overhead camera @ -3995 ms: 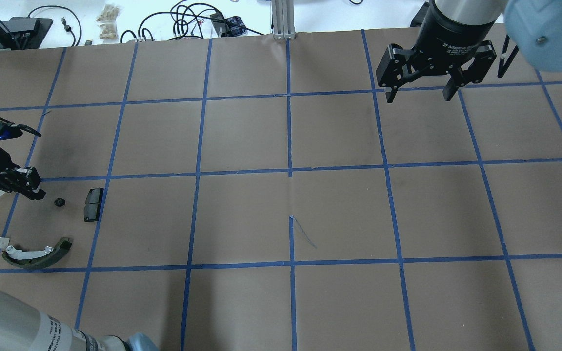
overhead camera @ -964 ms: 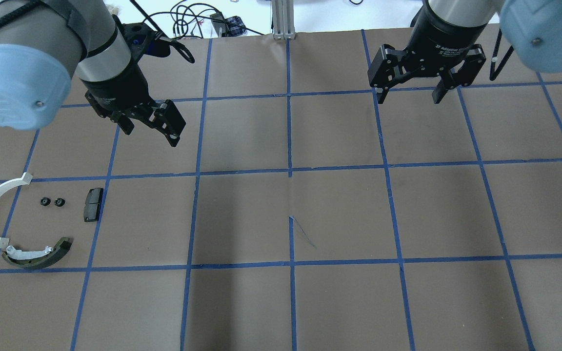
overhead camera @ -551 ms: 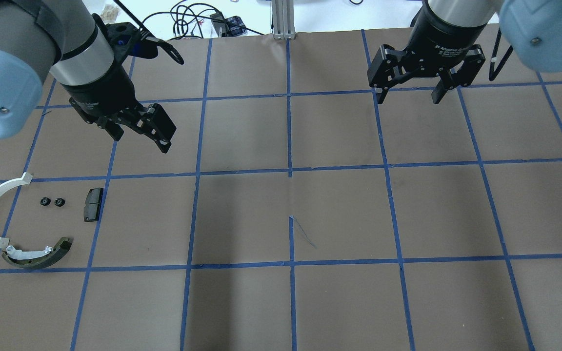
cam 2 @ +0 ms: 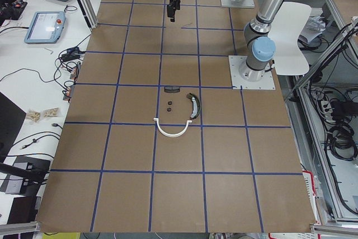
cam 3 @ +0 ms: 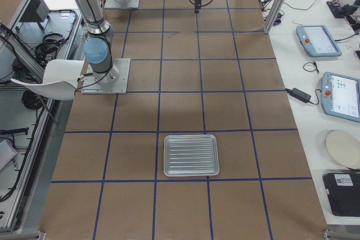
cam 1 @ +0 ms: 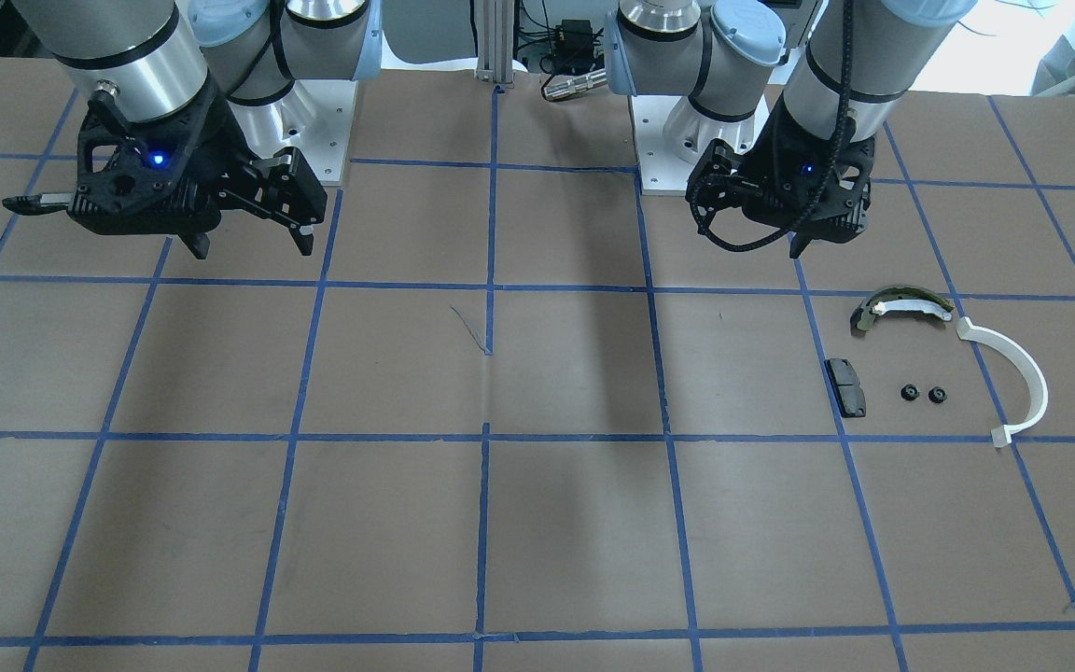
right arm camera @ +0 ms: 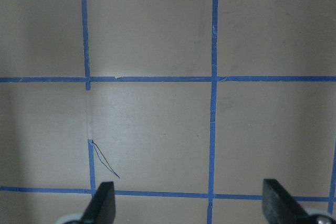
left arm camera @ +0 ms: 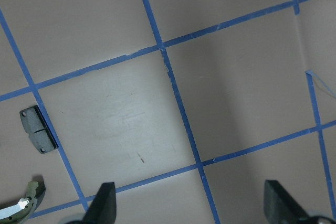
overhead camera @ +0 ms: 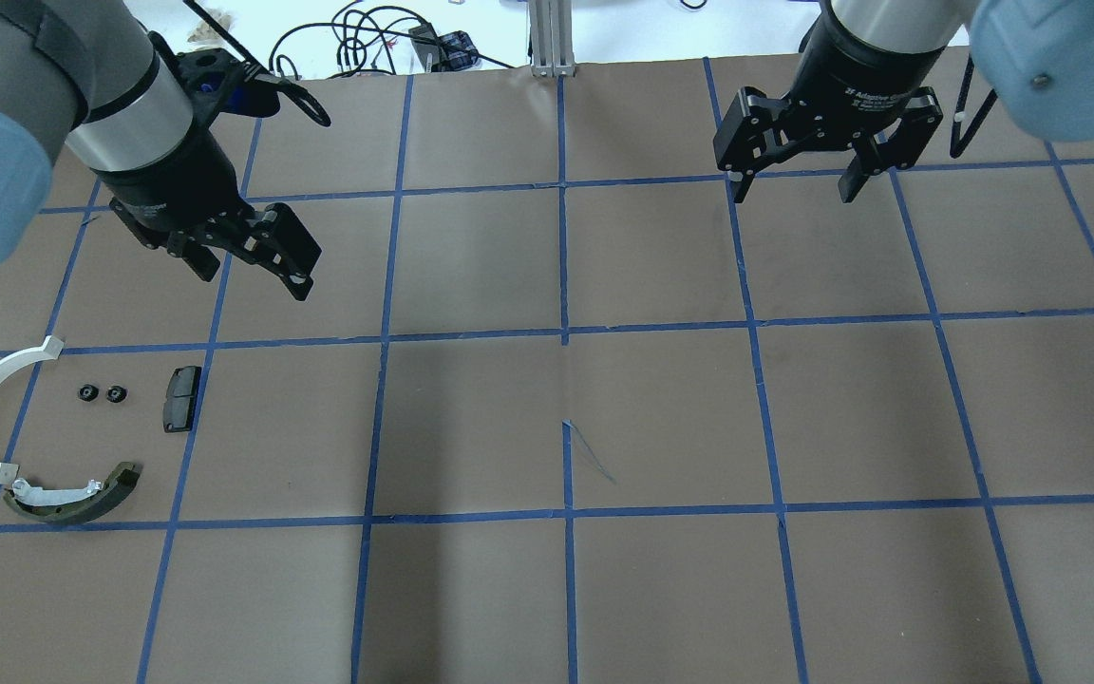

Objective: Place bearing gear from tray to pile

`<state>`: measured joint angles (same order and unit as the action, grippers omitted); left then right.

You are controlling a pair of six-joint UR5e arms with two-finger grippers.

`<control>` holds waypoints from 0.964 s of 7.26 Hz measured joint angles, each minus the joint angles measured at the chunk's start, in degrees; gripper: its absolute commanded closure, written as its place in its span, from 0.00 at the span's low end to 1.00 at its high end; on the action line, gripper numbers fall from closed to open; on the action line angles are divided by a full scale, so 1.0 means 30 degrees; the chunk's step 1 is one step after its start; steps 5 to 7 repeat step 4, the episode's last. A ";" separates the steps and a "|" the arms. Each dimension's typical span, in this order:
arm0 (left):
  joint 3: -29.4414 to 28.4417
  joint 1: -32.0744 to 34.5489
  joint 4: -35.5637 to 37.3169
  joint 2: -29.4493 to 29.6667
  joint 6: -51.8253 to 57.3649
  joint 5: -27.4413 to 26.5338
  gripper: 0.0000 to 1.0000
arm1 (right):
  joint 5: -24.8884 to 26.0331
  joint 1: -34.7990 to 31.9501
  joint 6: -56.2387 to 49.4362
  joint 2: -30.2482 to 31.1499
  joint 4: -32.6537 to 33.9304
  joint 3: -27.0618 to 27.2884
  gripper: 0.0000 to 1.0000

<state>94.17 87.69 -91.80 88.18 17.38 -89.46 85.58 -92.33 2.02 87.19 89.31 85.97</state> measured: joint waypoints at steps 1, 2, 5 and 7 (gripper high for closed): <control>0.0025 -0.0103 -0.0025 -0.0040 -0.0662 -0.0006 0.00 | -0.0028 -0.0008 -0.0051 0.0014 0.0022 0.0111 0.00; 0.0034 -0.0146 -0.0031 -0.0062 -0.1578 -0.0057 0.00 | -0.0065 -0.0033 -0.0137 0.0037 0.0137 0.0314 0.00; 0.0056 -0.0164 -0.0019 -0.0151 -0.2803 -0.0174 0.00 | -0.0123 -0.0030 -0.0177 0.0056 0.0569 0.0676 0.00; 0.0056 -0.0164 -0.0019 -0.0151 -0.2803 -0.0174 0.00 | -0.0123 -0.0030 -0.0177 0.0056 0.0569 0.0676 0.00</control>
